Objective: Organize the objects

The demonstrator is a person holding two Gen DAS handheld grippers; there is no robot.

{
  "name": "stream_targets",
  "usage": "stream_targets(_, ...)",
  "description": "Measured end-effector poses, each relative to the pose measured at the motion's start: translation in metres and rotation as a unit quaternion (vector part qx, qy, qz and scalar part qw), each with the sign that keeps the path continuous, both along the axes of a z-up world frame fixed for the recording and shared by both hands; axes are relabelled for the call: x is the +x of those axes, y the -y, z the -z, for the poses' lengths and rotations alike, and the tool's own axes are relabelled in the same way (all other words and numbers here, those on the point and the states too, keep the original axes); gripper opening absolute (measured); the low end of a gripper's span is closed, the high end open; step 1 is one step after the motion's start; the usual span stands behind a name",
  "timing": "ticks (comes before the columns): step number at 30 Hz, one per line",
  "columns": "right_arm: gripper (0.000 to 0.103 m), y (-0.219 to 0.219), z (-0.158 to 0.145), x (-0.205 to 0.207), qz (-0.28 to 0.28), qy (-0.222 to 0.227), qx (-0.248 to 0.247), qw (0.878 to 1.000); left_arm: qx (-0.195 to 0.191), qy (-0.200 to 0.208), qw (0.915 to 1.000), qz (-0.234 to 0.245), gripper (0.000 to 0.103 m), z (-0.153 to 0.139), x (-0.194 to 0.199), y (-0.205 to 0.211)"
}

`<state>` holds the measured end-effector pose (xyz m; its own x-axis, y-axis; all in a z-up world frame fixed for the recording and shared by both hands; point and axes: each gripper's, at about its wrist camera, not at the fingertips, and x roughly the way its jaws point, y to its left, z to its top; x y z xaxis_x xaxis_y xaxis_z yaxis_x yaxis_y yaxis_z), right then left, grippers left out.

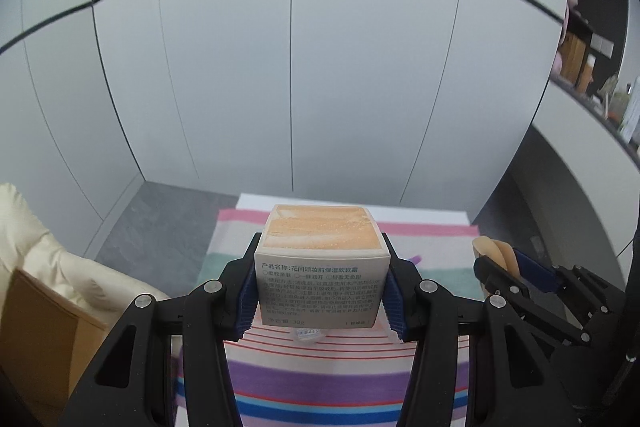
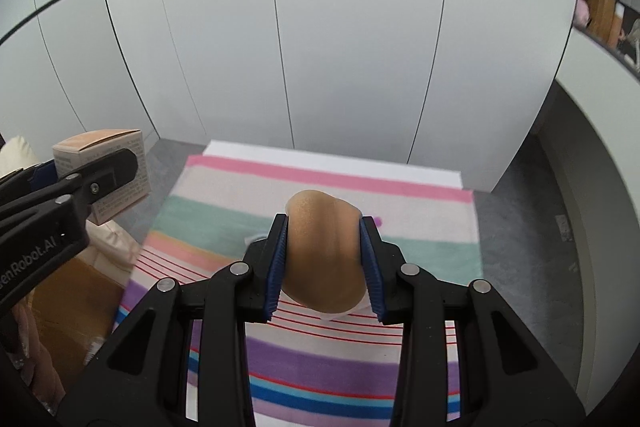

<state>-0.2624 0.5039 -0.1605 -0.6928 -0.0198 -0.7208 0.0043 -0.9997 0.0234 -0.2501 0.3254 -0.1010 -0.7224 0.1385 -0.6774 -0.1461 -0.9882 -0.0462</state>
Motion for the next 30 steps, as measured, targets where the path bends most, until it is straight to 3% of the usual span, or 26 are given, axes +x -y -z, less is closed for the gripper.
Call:
stream_targets(9,0.036,-0.001,-0.087,0.045,0.019,-0.043,0.005,0.999,-0.008,-0.038,0.9992,-0.007,0.052,-0.081,0.053,0.01)
stream_targets(15,0.036,0.0,-0.12,0.068,0.023,-0.058,-0.003,0.998,-0.014,-0.059,0.9981,-0.011,0.052,-0.112,0.079,0.021)
stream_targets(20,0.036,0.002,-0.141,0.086,0.021,-0.068,-0.002,0.997,-0.007,-0.058,0.9983,-0.007,0.052,-0.128,0.096,0.022)
stream_targets(30,0.036,0.004,-0.161,0.108,0.026,-0.079,-0.01,0.996,-0.015,-0.059,0.9981,-0.005,0.052,-0.129,0.116,0.025)
